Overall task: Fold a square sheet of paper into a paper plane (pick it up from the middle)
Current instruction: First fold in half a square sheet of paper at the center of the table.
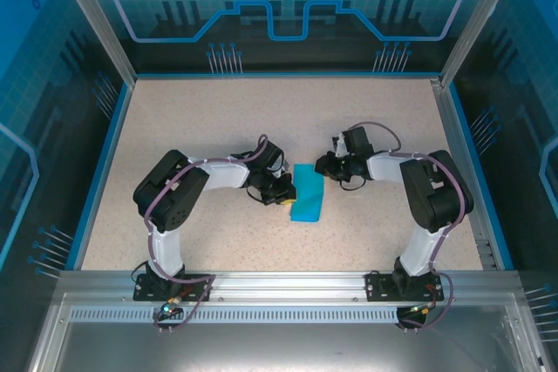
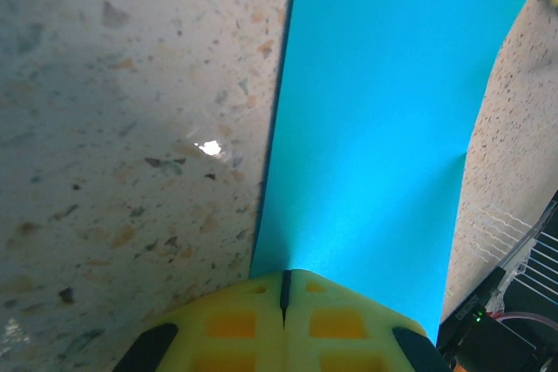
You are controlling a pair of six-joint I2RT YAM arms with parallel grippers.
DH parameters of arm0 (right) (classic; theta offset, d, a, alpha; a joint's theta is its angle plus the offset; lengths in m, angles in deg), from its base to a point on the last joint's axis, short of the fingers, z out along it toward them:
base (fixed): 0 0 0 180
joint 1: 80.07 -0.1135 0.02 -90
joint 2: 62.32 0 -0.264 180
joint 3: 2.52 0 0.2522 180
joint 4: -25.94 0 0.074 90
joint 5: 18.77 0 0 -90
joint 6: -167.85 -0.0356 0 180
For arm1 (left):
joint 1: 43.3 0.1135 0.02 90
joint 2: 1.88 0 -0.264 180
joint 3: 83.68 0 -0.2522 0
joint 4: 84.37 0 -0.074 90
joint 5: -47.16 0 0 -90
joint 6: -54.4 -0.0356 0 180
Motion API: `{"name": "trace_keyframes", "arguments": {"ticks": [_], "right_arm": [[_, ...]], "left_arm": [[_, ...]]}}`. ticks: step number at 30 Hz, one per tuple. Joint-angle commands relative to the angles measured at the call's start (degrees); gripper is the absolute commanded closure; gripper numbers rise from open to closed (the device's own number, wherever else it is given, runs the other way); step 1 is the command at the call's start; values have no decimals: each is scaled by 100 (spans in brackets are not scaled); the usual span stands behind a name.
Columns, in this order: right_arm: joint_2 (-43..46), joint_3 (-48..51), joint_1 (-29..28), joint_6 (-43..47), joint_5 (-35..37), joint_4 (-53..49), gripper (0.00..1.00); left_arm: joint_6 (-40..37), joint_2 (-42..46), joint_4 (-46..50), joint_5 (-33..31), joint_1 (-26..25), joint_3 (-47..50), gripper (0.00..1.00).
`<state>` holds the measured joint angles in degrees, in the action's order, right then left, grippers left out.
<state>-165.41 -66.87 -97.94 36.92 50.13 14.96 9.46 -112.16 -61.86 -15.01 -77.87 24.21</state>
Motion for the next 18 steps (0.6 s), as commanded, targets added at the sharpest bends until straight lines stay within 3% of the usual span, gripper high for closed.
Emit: {"name": "trace_keyframes", "arguments": {"ticks": [1,6,18], "right_arm": [[97,-297,-162,3,100,162,78],[-80,-536,-463,28,19,8,78],[-575,-316,-118,-20,-109,431,78]], "left_arm": [[38,-685,1014,-1034,-112,432,96],[38,-692,1022,-1019,-120,394,96],[29,-688,1030,-1016,-112,403,96]]}}
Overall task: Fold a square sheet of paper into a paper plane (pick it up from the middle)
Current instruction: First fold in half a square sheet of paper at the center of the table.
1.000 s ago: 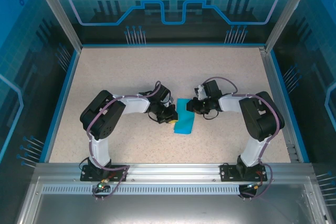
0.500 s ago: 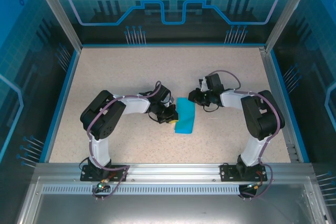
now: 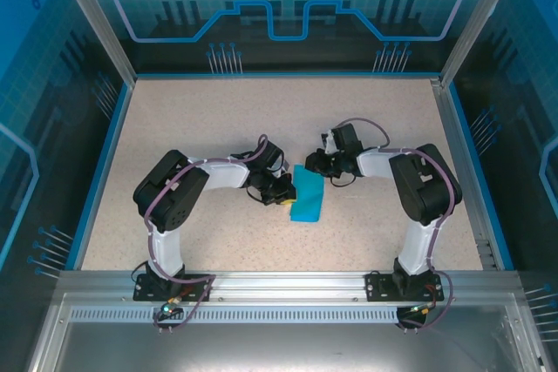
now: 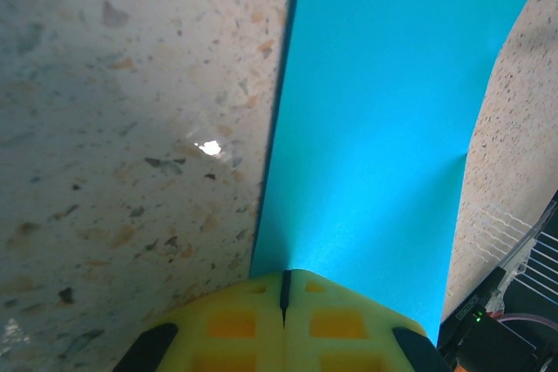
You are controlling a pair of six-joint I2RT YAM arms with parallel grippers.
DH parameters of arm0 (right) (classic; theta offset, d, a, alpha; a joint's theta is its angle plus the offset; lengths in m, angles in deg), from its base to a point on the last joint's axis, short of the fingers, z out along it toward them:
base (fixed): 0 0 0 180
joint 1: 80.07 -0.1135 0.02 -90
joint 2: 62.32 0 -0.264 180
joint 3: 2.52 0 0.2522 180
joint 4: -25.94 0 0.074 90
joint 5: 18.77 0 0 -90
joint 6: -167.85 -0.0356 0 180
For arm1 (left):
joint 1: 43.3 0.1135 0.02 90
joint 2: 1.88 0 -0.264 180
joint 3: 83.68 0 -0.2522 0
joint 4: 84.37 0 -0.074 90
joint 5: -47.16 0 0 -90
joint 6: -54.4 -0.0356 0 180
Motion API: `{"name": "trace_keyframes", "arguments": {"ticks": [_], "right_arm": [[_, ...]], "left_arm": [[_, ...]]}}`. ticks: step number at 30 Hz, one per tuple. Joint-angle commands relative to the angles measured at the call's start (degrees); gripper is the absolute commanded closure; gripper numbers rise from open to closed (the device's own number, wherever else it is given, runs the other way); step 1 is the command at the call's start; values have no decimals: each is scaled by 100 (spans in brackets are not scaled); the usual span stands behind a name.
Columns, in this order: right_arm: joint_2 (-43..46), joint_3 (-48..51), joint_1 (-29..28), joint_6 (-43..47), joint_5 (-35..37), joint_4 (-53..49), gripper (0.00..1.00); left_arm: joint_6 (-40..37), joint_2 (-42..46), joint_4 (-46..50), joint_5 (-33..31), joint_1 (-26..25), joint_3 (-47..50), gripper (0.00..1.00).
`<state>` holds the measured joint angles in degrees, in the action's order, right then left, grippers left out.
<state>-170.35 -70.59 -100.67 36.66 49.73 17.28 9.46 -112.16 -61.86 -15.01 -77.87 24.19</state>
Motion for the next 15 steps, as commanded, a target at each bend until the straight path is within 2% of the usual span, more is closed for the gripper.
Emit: {"name": "trace_keyframes", "arguments": {"ticks": [1,10,15], "right_arm": [[-110,52,196,26,-82,228,78],[-539,-28,541,33,-78,572,77],[-240,-55,661,112,113,525,77]], "left_arm": [[33,-688,1024,-1017,-116,411,96],[38,-680,1005,-1023,-113,473,96],[38,-683,988,-1026,-117,476,97]]}}
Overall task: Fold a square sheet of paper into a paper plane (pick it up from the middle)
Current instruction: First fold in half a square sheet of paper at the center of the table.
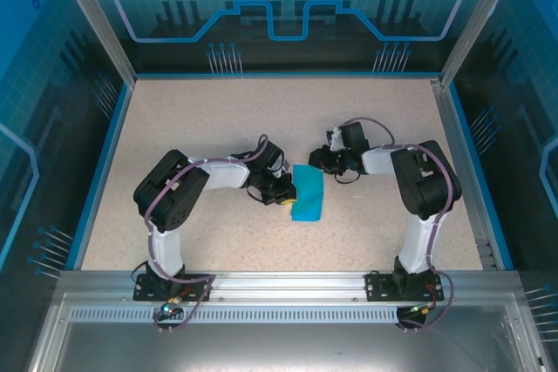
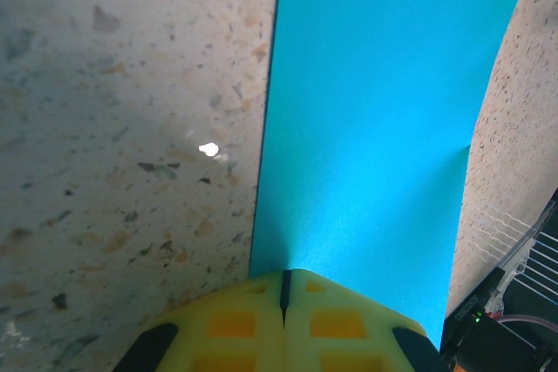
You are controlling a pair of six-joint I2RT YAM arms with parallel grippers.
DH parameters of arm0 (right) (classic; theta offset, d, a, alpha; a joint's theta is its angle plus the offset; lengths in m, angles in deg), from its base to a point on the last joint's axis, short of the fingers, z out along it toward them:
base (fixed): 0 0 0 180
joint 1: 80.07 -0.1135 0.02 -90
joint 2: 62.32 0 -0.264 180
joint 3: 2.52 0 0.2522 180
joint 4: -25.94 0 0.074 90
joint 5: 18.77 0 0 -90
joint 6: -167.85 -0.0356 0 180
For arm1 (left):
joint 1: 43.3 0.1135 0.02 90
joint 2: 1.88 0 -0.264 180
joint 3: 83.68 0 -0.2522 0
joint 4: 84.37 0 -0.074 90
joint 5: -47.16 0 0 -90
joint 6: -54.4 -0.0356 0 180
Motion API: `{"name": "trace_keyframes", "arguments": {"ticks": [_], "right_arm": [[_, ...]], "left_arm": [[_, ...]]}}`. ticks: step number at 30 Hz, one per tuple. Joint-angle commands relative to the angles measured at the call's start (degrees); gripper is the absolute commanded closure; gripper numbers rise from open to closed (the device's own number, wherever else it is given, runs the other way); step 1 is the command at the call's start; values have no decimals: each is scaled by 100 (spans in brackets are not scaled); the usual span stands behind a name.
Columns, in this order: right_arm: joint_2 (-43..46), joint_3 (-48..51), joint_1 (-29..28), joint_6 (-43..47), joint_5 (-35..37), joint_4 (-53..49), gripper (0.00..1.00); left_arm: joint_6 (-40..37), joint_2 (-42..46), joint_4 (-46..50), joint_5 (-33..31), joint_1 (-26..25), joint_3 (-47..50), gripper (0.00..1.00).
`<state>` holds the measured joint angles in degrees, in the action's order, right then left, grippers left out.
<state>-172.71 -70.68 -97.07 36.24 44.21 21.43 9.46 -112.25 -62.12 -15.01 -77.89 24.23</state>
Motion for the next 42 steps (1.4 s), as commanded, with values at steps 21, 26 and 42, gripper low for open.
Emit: {"name": "trace_keyframes", "arguments": {"ticks": [21,26,42], "right_arm": [[2593,1629,-1030,-724,562,-1674,82],[2510,1843,-1180,-846,464,-1583,82],[2215,2372,-1185,-703,608,-1632,82]], "left_arm": [[65,-687,980,-1076,-127,419,97],[91,-686,971,-1081,-119,418,97],[108,-706,970,-1122,-132,445,97]]}}
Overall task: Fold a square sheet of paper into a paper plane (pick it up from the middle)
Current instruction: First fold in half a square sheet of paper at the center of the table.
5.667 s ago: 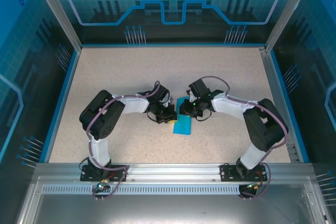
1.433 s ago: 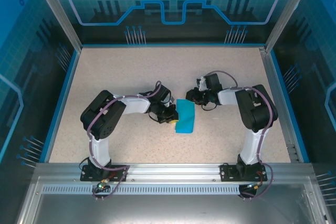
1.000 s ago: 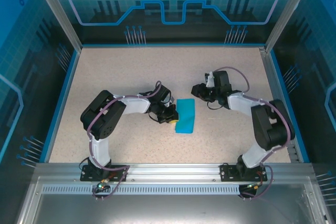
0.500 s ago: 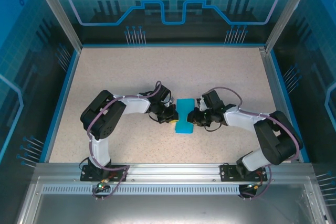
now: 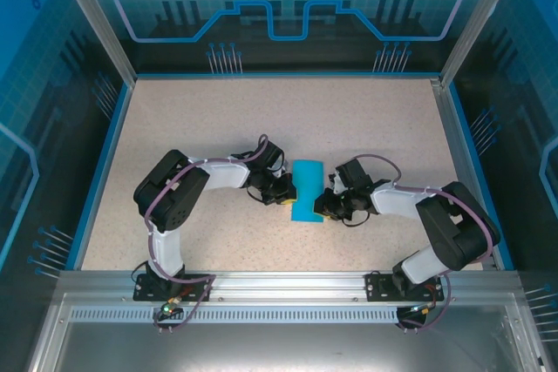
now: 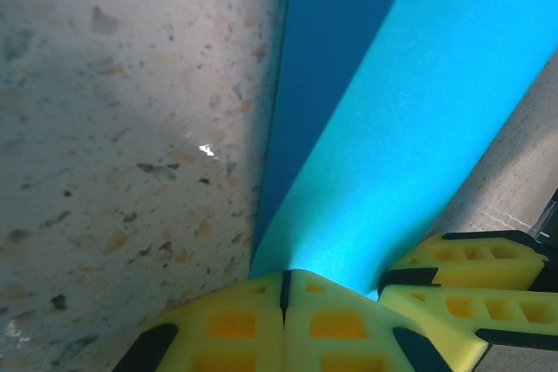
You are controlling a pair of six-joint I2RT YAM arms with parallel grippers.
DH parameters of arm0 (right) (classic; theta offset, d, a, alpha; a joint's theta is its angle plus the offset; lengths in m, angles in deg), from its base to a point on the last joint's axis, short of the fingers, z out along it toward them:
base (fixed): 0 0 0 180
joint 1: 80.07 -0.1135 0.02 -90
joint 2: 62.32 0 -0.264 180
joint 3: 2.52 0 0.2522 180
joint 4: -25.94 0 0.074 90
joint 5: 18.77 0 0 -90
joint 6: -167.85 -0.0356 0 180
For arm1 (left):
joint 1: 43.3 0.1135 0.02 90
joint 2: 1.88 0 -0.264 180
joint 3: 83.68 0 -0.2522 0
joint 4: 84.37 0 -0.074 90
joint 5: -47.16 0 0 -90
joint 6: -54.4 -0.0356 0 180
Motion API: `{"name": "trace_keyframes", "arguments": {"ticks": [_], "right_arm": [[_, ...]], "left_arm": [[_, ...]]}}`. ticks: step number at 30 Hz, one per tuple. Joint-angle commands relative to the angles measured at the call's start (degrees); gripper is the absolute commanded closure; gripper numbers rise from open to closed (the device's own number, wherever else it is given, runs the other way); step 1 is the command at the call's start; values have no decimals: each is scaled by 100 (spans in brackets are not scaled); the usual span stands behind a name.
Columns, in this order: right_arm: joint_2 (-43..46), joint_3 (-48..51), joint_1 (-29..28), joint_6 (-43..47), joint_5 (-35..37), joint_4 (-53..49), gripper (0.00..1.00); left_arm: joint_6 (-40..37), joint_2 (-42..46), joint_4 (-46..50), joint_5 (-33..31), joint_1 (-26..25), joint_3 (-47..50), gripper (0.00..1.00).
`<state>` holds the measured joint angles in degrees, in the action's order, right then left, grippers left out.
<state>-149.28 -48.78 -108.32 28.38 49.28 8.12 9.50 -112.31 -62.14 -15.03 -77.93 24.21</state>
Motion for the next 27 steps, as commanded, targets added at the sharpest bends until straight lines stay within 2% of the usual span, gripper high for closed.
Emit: {"name": "trace_keyframes", "arguments": {"ticks": [1,8,15,21,27], "right_arm": [[-113,214,-58,114,133,-343,82],[82,591,-14,357,145,-508,81],[675,850,16,474,-27,-771,81],[981,406,21,553,-162,-968,81],[476,-137,-65,553,-347,-659,80]], "left_arm": [[111,-699,964,-1120,-124,456,97],[129,-699,924,-1155,-127,508,97],[164,-708,871,-1182,-124,551,98],[159,-708,867,-1182,-129,552,98],[166,-692,867,-1182,-125,532,98]]}}
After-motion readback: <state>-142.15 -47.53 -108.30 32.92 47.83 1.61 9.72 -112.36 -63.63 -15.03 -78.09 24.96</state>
